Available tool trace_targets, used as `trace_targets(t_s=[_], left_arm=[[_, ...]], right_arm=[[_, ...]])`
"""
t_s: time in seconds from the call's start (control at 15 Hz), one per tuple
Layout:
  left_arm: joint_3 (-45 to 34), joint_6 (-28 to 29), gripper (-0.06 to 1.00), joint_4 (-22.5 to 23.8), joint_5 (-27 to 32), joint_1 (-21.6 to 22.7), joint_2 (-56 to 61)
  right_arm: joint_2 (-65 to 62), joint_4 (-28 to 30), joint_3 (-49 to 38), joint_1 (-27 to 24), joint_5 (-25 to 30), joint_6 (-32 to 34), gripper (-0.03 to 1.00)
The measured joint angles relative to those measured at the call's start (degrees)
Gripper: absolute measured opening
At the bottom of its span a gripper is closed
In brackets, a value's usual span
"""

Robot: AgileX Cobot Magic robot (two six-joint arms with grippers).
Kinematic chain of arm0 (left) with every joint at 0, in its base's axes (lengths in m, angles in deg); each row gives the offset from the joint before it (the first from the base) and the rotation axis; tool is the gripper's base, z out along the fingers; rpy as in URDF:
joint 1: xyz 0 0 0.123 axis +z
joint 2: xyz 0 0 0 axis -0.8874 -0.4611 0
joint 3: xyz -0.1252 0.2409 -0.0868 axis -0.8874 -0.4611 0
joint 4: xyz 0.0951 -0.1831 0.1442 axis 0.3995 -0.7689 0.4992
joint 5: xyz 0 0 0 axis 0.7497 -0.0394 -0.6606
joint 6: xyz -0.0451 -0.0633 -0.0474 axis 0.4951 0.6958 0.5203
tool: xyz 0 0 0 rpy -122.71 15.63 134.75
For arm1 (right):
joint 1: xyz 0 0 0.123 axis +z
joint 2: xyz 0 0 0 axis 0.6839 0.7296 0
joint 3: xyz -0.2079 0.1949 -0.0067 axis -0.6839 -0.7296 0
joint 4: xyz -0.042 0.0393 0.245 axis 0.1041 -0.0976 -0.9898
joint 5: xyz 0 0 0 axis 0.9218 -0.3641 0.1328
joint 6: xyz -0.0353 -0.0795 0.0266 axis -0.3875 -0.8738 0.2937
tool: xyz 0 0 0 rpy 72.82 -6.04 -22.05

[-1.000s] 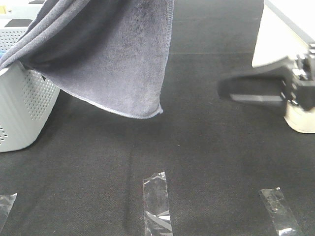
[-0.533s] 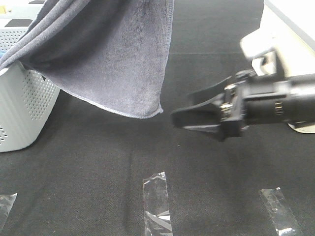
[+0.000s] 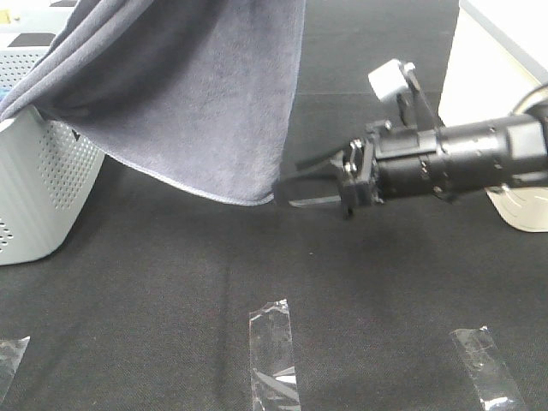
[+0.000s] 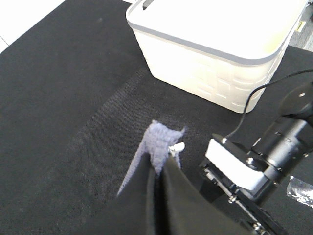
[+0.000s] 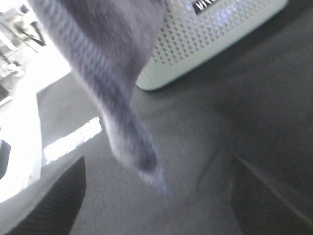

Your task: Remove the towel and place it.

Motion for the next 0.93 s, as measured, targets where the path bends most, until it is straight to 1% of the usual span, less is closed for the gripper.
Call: trace_targets(t_s=[0.13,0.27,0.47,0.6,0.67,0.8,0.93], left_arm=[[0.0,-0.1,0.00,-0.1,-0.2,0.0,0.0],[0.0,-0.1,0.00,-0.1,-1.7,0.0,0.0],[0.0,-0.1,0.00,-0.1,-4.8,0.0,-0.2],[0.0,-0.1,0.00,-0.1,-5.7,0.0,-1.1],[0.0,-0.1,0.00,-0.1,-5.8,-0.1,-1.8],[-0.1,-0.1,0.00,0.2,-6.2,-0.1,-2.3],[-0.1,-0.1,0.00,0.9,-7.7,-0.1,-2.3]], right_arm=[[1.3,-0.1,1.7,0.0,0.3,1.8,0.75],[1.4,-0.1,1.9,0.0,2.3,2.2,0.74],[1.4,-0.1,2.0,0.1,3.9,2.2,0.68],[1.4,-0.1,2.0,0.1,6.0,2.2,0.64],[1.4,-0.1,2.0,0.1,6.6,2.2,0.62],[1.4,-0.1,2.0,0.1,7.2,2.3,0.52],[1.4,-0.1,2.0,0.1,7.2,2.3,0.45]])
